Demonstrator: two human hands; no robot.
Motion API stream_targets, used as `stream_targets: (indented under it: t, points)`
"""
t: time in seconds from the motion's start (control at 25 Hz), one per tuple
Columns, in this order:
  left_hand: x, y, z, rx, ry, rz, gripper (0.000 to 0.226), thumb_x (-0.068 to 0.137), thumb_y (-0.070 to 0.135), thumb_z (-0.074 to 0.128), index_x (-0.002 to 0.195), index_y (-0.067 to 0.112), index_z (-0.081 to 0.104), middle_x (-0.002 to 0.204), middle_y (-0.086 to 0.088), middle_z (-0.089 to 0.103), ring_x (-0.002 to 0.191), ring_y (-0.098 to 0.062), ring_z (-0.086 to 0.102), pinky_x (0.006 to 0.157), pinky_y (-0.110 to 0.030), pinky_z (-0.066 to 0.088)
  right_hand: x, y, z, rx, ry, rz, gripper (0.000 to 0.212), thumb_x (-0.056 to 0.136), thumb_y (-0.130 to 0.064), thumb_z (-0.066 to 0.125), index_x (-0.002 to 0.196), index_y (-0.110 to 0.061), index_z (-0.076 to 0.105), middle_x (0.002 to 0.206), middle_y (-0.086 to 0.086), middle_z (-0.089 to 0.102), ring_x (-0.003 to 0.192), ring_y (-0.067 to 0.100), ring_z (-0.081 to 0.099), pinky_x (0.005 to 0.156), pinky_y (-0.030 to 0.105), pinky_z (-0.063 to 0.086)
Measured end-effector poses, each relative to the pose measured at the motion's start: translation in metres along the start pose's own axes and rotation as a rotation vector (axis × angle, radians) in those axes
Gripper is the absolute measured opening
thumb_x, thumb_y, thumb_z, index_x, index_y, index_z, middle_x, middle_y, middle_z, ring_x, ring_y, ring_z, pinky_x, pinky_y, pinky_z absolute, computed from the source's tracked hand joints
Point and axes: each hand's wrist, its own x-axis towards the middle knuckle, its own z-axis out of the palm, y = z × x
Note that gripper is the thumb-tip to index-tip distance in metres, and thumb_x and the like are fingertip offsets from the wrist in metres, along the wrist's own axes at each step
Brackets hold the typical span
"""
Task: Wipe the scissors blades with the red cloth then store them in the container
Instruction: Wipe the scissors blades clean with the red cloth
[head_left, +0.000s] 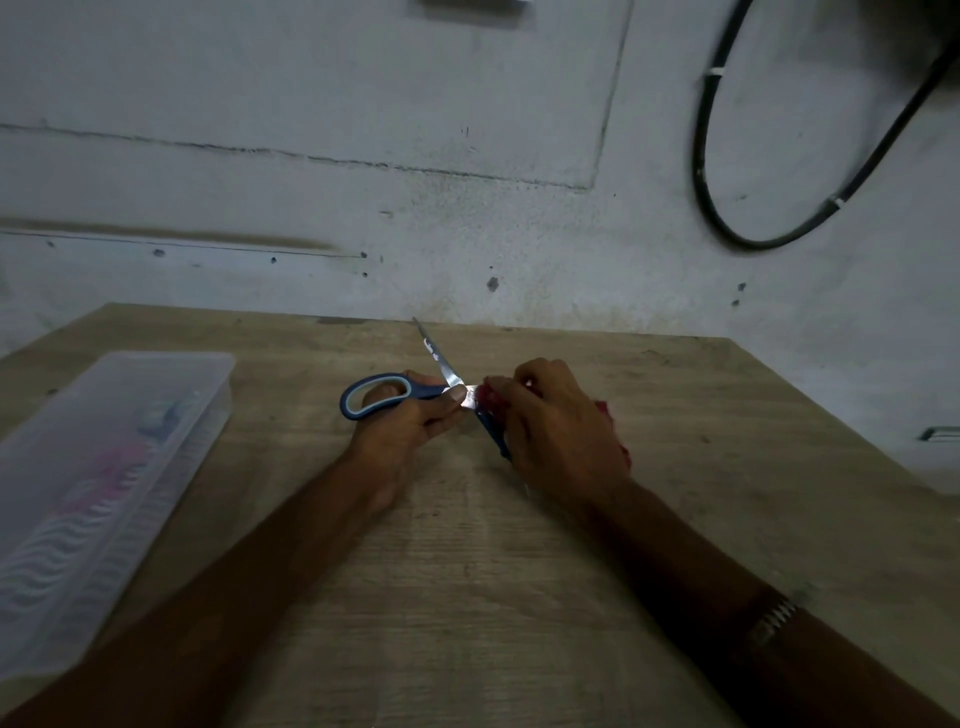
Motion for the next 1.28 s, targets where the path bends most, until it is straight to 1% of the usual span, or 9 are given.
stream_targets:
  t: [0.2, 0.36, 0.48, 0.56, 0.64, 0.72, 0.84, 1.04, 1.28]
  points:
    - [0.003, -0.002, -0.001, -0.012, 0.017, 0.029, 0.019, 0.084, -0.001, 0.075, 0.103, 0.001, 0.073, 0.099, -0.008, 0.081, 0.097, -0.020, 0.077, 0.092, -0.034, 0.059, -0.005, 0.002, -0.003, 0.078, 0.011, -0.152, 0.039, 0.093, -0.017, 0.065, 0.131, -0.021, 0.067, 0.116, 0.006, 0.060, 0.102, 0.022, 0.055, 0.072, 0.033, 0.049]
    - [0.006, -0.004, -0.002, 0.014, 0.014, 0.005, 0.026, 0.084, 0.003, 0.077, 0.109, -0.001, 0.071, 0.106, -0.011, 0.079, 0.101, -0.022, 0.076, 0.094, -0.036, 0.058, -0.011, 0.003, -0.002, 0.092, -0.031, -0.221, 0.032, 0.089, -0.020, 0.061, 0.118, -0.019, 0.074, 0.107, 0.002, 0.062, 0.097, 0.019, 0.056, 0.067, 0.035, 0.052]
    - [0.006, -0.004, -0.003, 0.052, -0.016, 0.047, 0.014, 0.084, 0.002, 0.077, 0.097, 0.001, 0.071, 0.099, -0.011, 0.078, 0.098, -0.022, 0.076, 0.094, -0.037, 0.058, -0.008, 0.005, -0.006, 0.121, 0.065, -0.149, 0.026, 0.084, -0.019, 0.060, 0.105, -0.016, 0.076, 0.098, 0.001, 0.061, 0.089, 0.019, 0.057, 0.062, 0.029, 0.046]
    - [0.008, -0.006, -0.004, 0.064, -0.025, 0.069, 0.017, 0.083, 0.002, 0.078, 0.097, 0.001, 0.069, 0.101, -0.014, 0.077, 0.102, -0.025, 0.075, 0.094, -0.038, 0.059, -0.004, 0.005, -0.007, 0.148, 0.122, -0.100, 0.029, 0.085, -0.015, 0.063, 0.112, -0.016, 0.074, 0.101, 0.002, 0.062, 0.091, 0.018, 0.056, 0.064, 0.025, 0.041]
    - [0.008, -0.005, -0.004, 0.068, -0.026, 0.062, 0.017, 0.083, 0.002, 0.077, 0.097, 0.002, 0.068, 0.102, -0.014, 0.076, 0.103, -0.026, 0.074, 0.094, -0.037, 0.059, -0.003, 0.003, -0.004, 0.146, 0.051, -0.124, 0.036, 0.088, -0.016, 0.065, 0.123, -0.022, 0.072, 0.107, 0.001, 0.064, 0.097, 0.016, 0.056, 0.068, 0.024, 0.040]
    - [0.008, -0.006, -0.004, 0.081, -0.030, 0.061, 0.014, 0.085, 0.002, 0.077, 0.097, 0.001, 0.069, 0.104, -0.015, 0.076, 0.104, -0.026, 0.074, 0.095, -0.037, 0.059, -0.004, 0.010, -0.004, 0.164, -0.010, -0.108, 0.036, 0.088, -0.019, 0.066, 0.122, -0.025, 0.073, 0.105, -0.002, 0.066, 0.097, 0.014, 0.058, 0.070, 0.025, 0.043]
    - [0.007, -0.006, -0.003, 0.095, -0.044, 0.074, 0.013, 0.085, 0.002, 0.077, 0.095, 0.001, 0.069, 0.101, -0.014, 0.076, 0.102, -0.026, 0.074, 0.094, -0.036, 0.059, -0.002, 0.017, -0.006, 0.202, 0.051, 0.000, 0.029, 0.086, -0.023, 0.064, 0.113, -0.022, 0.076, 0.098, -0.004, 0.065, 0.091, 0.015, 0.060, 0.070, 0.027, 0.047]
    - [0.006, -0.006, -0.003, 0.069, -0.051, 0.115, 0.012, 0.087, 0.003, 0.074, 0.099, 0.001, 0.070, 0.096, -0.008, 0.078, 0.096, -0.019, 0.076, 0.087, -0.032, 0.061, 0.000, 0.003, 0.000, 0.191, 0.042, -0.058, 0.032, 0.095, -0.026, 0.065, 0.127, -0.029, 0.071, 0.107, -0.005, 0.061, 0.095, 0.010, 0.053, 0.070, 0.023, 0.044]
    - [0.007, -0.003, -0.002, 0.019, -0.067, 0.089, 0.006, 0.088, 0.006, 0.074, 0.093, 0.005, 0.071, 0.092, -0.003, 0.079, 0.095, -0.016, 0.076, 0.091, -0.034, 0.058, 0.000, 0.012, -0.004, 0.170, 0.031, 0.052, 0.025, 0.092, -0.027, 0.065, 0.114, -0.021, 0.074, 0.101, -0.005, 0.063, 0.093, 0.011, 0.055, 0.072, 0.025, 0.043]
